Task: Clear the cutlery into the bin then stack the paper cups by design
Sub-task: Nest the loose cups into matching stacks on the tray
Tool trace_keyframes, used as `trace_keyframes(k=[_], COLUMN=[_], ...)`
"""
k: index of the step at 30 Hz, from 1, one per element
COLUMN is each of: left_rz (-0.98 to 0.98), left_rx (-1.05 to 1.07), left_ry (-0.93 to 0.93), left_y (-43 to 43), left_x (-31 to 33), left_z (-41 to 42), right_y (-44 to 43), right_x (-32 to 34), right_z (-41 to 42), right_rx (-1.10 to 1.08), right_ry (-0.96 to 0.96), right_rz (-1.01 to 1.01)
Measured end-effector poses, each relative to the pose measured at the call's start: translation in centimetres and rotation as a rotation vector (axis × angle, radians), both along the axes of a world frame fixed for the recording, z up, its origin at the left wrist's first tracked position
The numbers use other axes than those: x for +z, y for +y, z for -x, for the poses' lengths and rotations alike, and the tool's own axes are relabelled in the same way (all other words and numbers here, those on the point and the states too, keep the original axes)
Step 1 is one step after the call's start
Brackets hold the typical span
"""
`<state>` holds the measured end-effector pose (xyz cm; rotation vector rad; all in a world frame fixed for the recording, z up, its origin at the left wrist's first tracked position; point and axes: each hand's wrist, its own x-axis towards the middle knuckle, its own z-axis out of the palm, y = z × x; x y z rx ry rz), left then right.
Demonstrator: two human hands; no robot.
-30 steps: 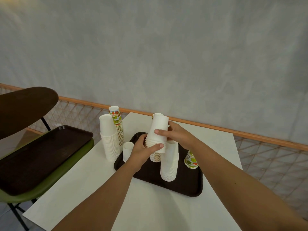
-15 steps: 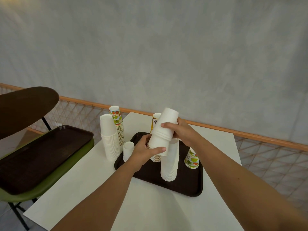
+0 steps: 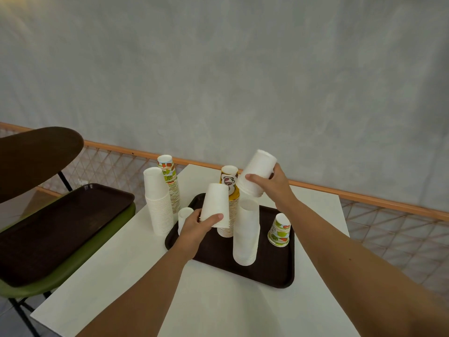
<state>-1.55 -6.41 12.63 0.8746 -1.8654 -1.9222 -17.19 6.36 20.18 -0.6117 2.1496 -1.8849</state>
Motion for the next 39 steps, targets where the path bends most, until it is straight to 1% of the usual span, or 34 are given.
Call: trace_keyframes(k=[3, 7, 12, 14, 17, 23, 29, 34, 39], left_rz=[-0.047, -0.066, -0.079, -0.077, -0.074, -0.029, 0.167, 0.249, 0.321], left_rx=[0.017, 0.029, 0.011, 0.004, 0.028, -0.001, -0.087, -0.171, -0.189], left_ry=[0.035, 0.081, 0.133, 0.159, 0.182, 0.223, 0.199, 0.182, 0.126], left_y=[-0.1, 0.1, 0.5, 0.7, 0.8, 1.1, 2.3, 2.9, 2.9], left_x=[0.3, 0.9, 2.0, 2.4, 2.8, 3.6, 5.3, 5.7, 4.8], left_z=[0.2, 0.8, 1.5, 1.8, 2.3, 3.5, 5.1, 6.2, 6.9], right_y=[0.3, 0.5, 1.0, 1.2, 1.3, 1.2, 0.4, 1.1, 1.6], right_x=[-1.2, -2.7, -3.7, -3.7, -2.7, 0.8, 2.2, 1.9, 0.8], right_z=[-0.4, -0.7, -0.8, -0.9, -0.8, -1.1, -1.4, -0.9, -0.4], right_rx=[0.032, 0.134, 0.256, 0.296, 0.330, 0.233, 0.306, 0.307, 0.309], right_ry=[0.093, 0.183, 0.180, 0.173, 0.157, 0.143, 0.181, 0.164, 0.096], right_rz=[-0.146, -0.312, -0.457, -0.477, -0.445, -0.187, -0.215, -0.172, -0.188])
